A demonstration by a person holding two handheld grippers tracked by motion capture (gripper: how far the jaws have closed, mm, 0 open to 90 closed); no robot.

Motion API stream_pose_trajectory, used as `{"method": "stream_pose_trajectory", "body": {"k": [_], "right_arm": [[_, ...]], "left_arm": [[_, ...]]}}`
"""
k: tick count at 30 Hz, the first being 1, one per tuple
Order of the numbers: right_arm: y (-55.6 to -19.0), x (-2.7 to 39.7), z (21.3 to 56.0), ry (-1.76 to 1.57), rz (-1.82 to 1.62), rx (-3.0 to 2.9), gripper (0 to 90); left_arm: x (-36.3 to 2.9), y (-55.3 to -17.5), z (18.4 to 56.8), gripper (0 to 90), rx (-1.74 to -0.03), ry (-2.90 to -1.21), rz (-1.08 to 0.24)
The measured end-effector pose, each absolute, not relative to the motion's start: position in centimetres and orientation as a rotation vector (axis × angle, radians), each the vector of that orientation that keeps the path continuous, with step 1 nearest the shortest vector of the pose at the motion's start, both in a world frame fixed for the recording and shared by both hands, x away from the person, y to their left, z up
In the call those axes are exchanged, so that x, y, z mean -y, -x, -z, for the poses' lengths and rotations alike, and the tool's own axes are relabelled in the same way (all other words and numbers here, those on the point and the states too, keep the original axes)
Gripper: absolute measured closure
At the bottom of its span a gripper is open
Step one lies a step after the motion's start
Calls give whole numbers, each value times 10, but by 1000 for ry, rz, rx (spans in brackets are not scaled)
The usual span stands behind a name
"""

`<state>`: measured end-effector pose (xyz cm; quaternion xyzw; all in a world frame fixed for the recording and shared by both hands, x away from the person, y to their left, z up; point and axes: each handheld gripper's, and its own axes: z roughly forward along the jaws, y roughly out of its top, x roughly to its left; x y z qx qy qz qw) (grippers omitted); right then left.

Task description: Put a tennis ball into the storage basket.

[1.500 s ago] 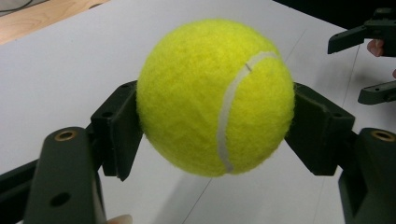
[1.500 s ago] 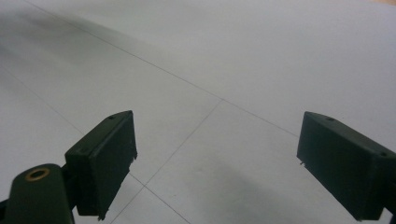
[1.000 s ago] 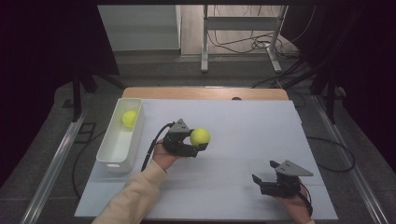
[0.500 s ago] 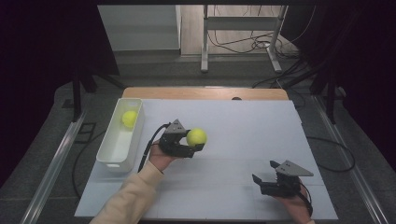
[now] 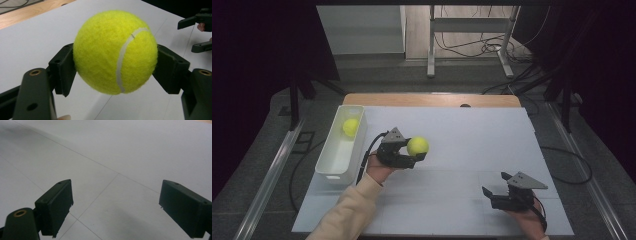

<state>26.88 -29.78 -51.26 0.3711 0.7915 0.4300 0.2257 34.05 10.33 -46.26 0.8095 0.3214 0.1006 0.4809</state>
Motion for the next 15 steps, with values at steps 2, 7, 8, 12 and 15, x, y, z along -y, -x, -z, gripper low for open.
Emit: {"method": "stream_pose_trajectory", "body": {"k": [2,7,8,12,15], "right_arm": [[-269,298,513,-1022,-1185,-2183,123],[-269,298,512,-1023,-1183,-2181,123],[-269,298,512,-1022,-1186,-2181,123],[-268,298,512,-1020,-1181,-2182,122],[-268,298,512,-1021,-1182,-2182,123]], "left_arm": [[-105,-340,462,268,-786,-1971,-248],[-111,-337,461,269,-793,-1966,-252],[-112,-337,461,268,-794,-1967,-254],[-116,-335,460,268,-796,-1964,-258],[-119,-334,459,268,-799,-1965,-259]]}}
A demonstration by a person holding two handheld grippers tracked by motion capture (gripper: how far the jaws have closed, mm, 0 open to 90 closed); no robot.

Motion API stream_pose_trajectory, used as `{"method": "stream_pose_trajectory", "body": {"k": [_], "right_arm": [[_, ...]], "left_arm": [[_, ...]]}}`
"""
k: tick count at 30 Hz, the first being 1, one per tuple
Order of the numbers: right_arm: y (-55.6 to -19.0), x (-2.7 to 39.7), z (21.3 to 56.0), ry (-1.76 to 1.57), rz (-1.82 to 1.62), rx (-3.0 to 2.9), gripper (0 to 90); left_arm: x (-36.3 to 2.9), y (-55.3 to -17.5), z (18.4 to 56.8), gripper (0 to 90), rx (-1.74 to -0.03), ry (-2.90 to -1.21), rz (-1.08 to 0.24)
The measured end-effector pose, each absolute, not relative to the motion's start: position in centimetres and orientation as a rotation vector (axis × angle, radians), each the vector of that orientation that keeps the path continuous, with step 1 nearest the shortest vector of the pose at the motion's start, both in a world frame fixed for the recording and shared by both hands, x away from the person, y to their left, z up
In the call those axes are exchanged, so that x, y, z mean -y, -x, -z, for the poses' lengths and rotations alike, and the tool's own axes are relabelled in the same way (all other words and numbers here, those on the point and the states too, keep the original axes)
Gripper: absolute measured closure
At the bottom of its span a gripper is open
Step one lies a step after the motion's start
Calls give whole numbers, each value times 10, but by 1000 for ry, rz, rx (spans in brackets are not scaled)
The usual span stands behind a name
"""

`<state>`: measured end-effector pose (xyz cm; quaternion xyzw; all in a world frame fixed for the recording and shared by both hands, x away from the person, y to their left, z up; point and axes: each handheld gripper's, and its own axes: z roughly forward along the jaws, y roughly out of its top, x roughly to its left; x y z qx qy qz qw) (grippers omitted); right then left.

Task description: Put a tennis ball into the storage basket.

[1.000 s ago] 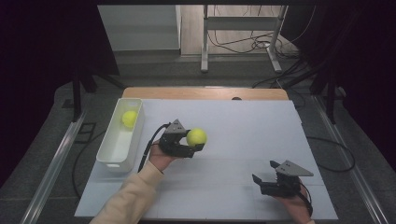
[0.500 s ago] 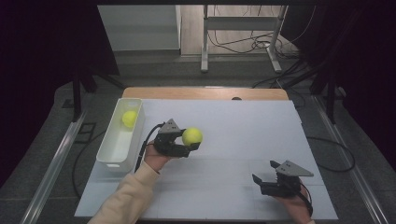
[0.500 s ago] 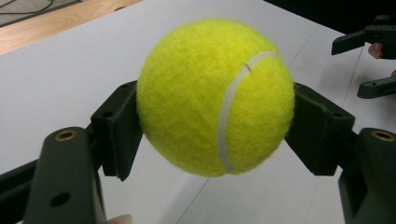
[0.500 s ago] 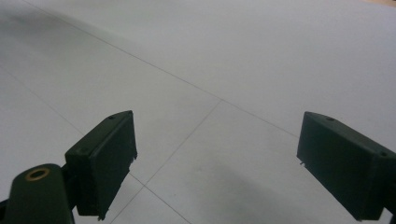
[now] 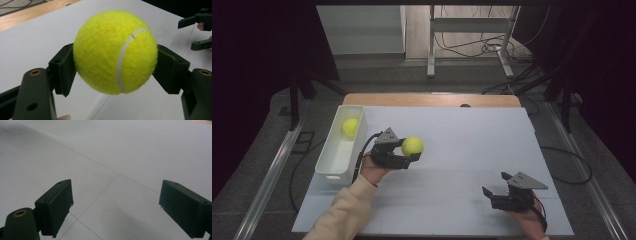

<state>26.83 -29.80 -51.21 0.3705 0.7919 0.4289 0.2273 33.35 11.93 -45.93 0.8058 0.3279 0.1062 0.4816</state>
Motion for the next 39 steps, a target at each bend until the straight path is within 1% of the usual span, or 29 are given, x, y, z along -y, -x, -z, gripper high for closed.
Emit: {"method": "stream_pose_trajectory", "body": {"k": [39], "right_arm": [[-268,298,513,-1022,-1178,-2185,123]], "left_arm": [[-152,-327,447,268,-850,-1915,-297]]}}
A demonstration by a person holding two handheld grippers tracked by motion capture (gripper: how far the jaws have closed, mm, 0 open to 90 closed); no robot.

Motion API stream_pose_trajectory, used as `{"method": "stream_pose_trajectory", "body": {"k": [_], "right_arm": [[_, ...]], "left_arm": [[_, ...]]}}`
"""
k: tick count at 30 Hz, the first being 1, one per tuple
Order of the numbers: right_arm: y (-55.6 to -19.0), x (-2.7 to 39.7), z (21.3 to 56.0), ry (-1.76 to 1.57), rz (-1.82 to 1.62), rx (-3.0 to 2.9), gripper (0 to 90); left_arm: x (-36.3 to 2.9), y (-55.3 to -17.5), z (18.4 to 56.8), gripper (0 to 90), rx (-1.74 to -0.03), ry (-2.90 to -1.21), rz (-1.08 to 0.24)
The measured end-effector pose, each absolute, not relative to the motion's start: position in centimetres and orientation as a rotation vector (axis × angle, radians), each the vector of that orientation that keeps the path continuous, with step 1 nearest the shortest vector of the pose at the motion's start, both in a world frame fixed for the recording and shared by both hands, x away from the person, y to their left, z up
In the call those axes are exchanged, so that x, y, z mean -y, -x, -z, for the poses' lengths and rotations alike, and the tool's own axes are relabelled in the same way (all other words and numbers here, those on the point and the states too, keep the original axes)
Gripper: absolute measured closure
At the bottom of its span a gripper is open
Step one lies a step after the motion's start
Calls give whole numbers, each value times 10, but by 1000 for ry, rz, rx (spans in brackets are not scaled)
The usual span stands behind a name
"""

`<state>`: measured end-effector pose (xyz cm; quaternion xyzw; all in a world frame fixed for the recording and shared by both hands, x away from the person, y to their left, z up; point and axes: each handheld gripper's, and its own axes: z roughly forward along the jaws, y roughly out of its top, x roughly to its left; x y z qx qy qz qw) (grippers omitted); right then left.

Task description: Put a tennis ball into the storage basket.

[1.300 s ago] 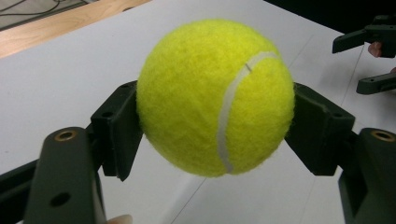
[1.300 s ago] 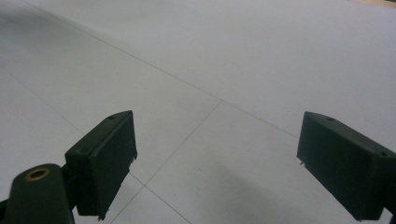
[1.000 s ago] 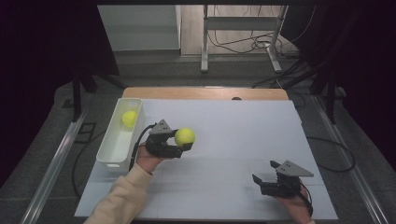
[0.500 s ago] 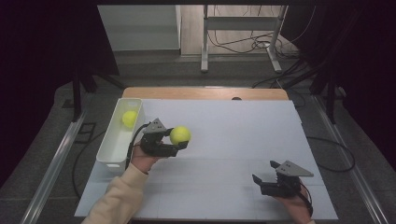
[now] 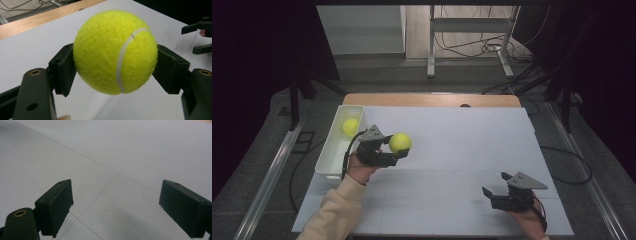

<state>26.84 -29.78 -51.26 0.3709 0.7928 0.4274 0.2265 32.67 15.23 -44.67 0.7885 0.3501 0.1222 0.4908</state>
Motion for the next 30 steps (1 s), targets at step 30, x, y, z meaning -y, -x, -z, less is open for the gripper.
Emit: {"method": "stream_pose_trajectory", "body": {"k": [30], "right_arm": [[-269,298,513,-1024,-1177,-2186,124]], "left_arm": [[-182,-326,434,268,-896,-1847,-349]]}}
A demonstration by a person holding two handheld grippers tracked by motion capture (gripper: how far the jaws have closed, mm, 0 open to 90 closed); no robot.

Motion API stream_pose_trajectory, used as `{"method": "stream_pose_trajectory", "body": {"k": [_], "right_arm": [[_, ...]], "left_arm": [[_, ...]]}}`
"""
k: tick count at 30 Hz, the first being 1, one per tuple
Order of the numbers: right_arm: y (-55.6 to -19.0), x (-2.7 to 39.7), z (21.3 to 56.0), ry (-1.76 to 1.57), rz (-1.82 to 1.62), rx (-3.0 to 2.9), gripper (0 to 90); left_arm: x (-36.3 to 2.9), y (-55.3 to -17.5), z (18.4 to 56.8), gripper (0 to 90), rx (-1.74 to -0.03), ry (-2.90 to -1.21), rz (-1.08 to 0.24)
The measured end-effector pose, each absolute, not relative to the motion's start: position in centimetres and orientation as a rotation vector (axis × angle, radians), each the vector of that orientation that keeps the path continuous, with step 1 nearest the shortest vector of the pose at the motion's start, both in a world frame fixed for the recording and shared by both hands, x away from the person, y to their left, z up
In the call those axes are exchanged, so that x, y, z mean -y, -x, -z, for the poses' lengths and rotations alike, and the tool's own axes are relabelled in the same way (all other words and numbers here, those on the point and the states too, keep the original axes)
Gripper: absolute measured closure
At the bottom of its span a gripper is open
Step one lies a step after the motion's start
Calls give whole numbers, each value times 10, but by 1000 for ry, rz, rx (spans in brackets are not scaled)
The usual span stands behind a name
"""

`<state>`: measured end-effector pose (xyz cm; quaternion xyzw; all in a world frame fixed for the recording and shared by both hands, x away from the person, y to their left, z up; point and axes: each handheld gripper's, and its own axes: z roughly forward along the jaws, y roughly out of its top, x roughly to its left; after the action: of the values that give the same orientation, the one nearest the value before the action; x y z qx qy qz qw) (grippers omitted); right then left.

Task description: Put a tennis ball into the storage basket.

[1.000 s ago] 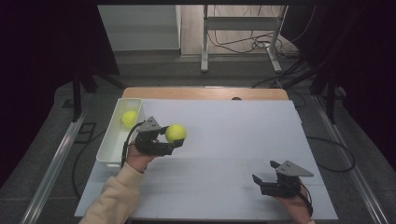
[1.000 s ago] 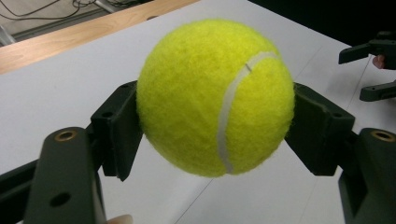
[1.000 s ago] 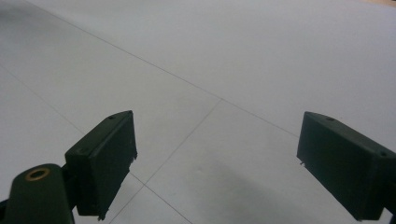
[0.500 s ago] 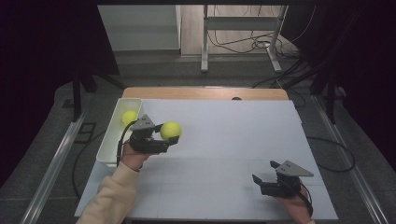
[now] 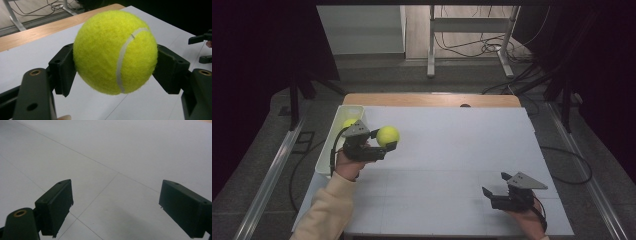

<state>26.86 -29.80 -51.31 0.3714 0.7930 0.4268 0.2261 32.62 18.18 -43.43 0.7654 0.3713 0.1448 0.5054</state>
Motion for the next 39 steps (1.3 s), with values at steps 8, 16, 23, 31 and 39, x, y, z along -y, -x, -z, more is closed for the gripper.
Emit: {"method": "stream_pose_trajectory", "body": {"k": [8,16,23,31,39], "right_arm": [[-269,298,513,-1024,-1175,-2187,123],[-269,298,513,-1023,-1176,-2185,123],[-269,298,513,-1023,-1173,-2187,124],[-269,298,513,-1023,-1177,-2186,124],[-269,298,513,-1023,-1177,-2185,124]], "left_arm": [[-190,-326,431,268,-907,-1833,-360],[-201,-325,428,268,-929,-1813,-377],[-209,-325,427,268,-949,-1799,-390],[-219,-324,426,268,-972,-1783,-410],[-232,-323,425,268,-1006,-1760,-431]]}}
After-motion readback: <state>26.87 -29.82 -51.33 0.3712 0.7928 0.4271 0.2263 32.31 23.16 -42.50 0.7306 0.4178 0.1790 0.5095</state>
